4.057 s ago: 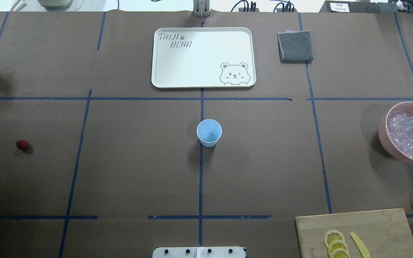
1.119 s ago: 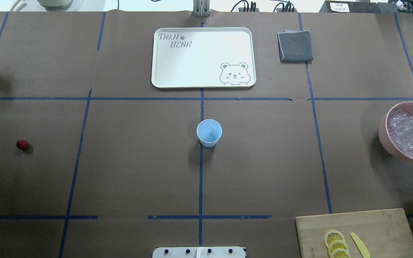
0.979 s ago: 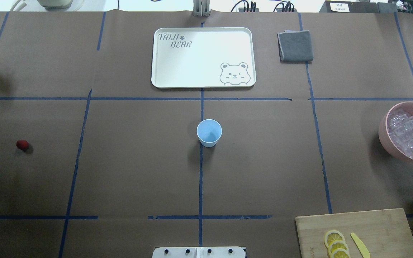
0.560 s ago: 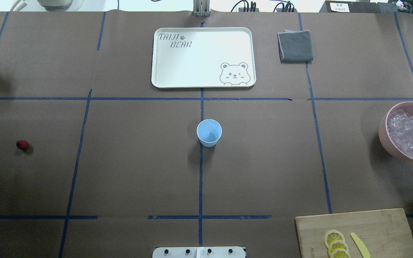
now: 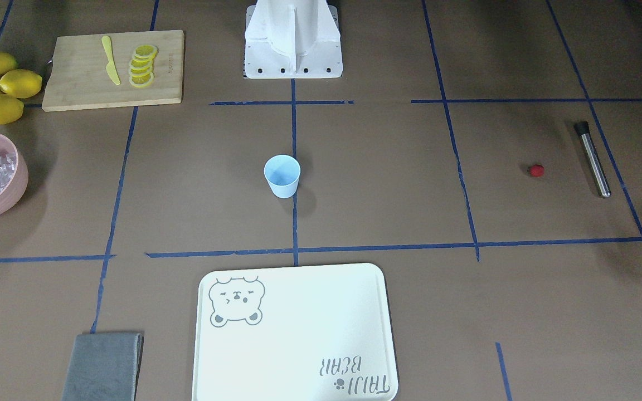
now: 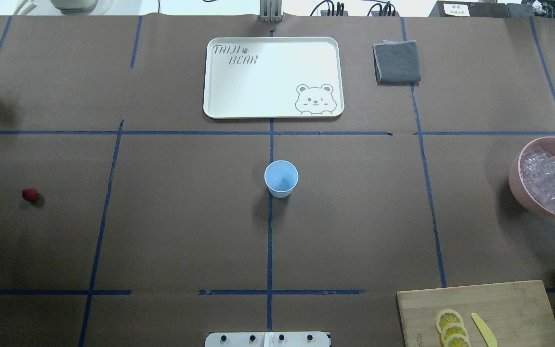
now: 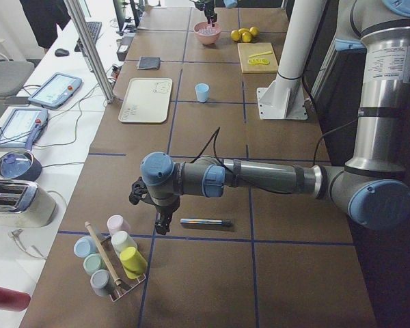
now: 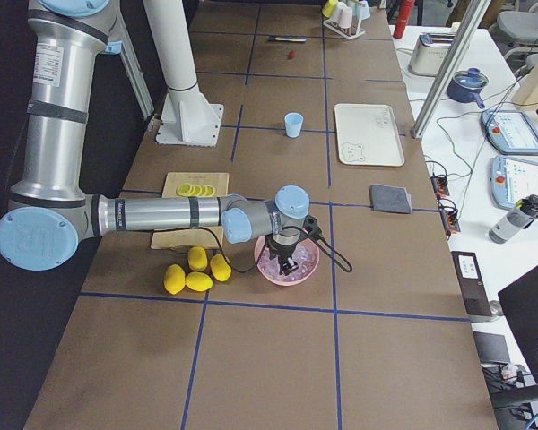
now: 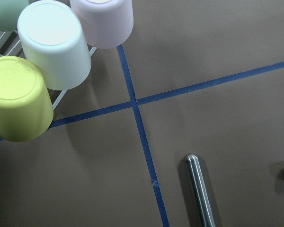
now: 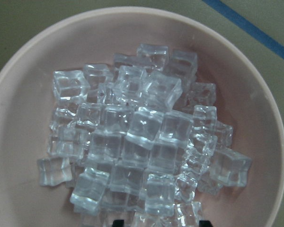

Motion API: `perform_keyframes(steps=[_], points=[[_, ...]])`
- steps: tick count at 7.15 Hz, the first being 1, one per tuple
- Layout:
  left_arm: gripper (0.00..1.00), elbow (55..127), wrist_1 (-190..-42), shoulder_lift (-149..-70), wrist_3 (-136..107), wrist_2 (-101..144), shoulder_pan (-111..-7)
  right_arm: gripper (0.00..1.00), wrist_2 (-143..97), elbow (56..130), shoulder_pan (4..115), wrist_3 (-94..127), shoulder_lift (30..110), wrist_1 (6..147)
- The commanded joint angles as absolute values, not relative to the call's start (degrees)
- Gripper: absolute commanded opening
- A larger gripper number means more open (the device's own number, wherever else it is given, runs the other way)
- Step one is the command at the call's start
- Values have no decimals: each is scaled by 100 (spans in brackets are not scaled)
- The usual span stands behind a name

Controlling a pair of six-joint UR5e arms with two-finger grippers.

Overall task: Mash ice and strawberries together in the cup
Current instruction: 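Lower the right gripper into the pink bowl and grasp an ice cube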

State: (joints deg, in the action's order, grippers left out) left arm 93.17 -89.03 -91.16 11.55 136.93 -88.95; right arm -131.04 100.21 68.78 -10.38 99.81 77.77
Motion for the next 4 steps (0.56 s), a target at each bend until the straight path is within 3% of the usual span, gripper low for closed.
perform_keyframes(steps=[1,4], points=[[100,9316,-8903,-9123,1143,13693,-8895,60,-13113,9985,6785,-1028,9958,7796],[100,9334,-8903,-9132,1134,13693,-8895,58,-13087,9756,6767,-1046,9765,7787]])
